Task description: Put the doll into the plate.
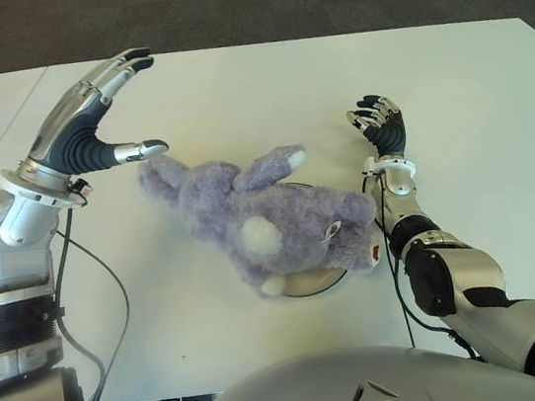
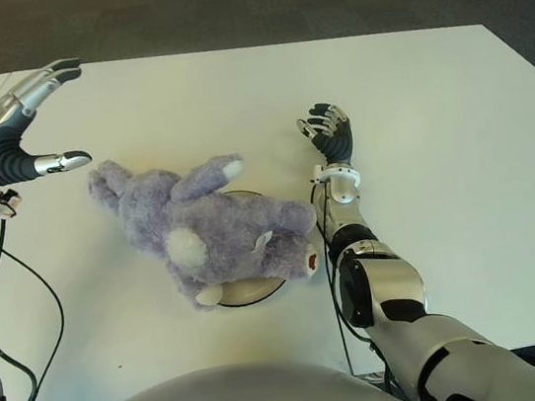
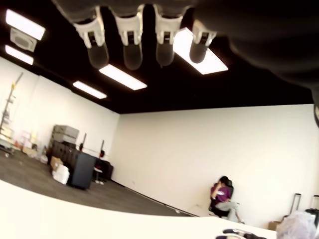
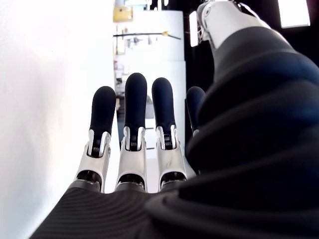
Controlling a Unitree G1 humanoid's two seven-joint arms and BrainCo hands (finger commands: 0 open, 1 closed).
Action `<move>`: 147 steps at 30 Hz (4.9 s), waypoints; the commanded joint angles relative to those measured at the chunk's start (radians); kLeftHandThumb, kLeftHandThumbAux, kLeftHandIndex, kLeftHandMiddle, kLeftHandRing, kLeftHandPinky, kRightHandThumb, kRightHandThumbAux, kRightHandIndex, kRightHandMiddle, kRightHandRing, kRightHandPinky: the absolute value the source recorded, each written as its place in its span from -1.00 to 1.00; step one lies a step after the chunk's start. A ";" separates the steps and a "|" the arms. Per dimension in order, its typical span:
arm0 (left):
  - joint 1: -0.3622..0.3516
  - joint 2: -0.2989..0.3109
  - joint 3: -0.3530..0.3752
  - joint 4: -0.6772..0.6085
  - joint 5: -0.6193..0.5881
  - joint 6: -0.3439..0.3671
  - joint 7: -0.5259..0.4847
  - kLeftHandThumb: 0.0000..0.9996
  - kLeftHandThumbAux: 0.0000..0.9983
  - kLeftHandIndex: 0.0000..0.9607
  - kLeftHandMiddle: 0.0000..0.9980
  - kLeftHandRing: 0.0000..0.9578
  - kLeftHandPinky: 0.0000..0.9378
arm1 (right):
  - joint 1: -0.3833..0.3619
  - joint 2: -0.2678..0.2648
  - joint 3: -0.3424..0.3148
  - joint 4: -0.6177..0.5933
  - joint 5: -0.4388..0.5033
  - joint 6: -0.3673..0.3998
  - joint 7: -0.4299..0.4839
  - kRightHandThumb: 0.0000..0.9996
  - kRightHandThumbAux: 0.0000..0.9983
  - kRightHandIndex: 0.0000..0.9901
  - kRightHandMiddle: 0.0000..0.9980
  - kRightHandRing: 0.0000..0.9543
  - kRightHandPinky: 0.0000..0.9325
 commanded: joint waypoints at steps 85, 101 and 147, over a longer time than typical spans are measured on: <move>-0.360 -0.510 -0.090 1.236 -0.169 0.269 0.371 -1.00 0.48 -1.00 -0.95 -0.90 -0.84 | 0.291 0.082 -0.041 0.157 0.024 0.029 0.016 -0.62 0.69 -0.40 -0.32 -0.26 -0.25; -0.367 -0.541 -0.089 1.251 -0.180 0.280 0.364 -0.97 0.53 -0.93 -0.78 -0.72 -0.60 | 0.285 0.077 -0.039 0.155 0.017 0.029 0.010 -0.60 0.73 -0.41 -0.31 -0.23 -0.18; -0.177 -0.693 -0.123 1.269 -0.171 0.124 0.292 -1.00 0.26 -0.67 -0.48 -0.48 -0.55 | 0.286 0.077 -0.065 0.151 0.030 0.034 0.042 -0.61 0.68 -0.41 -0.31 -0.25 -0.24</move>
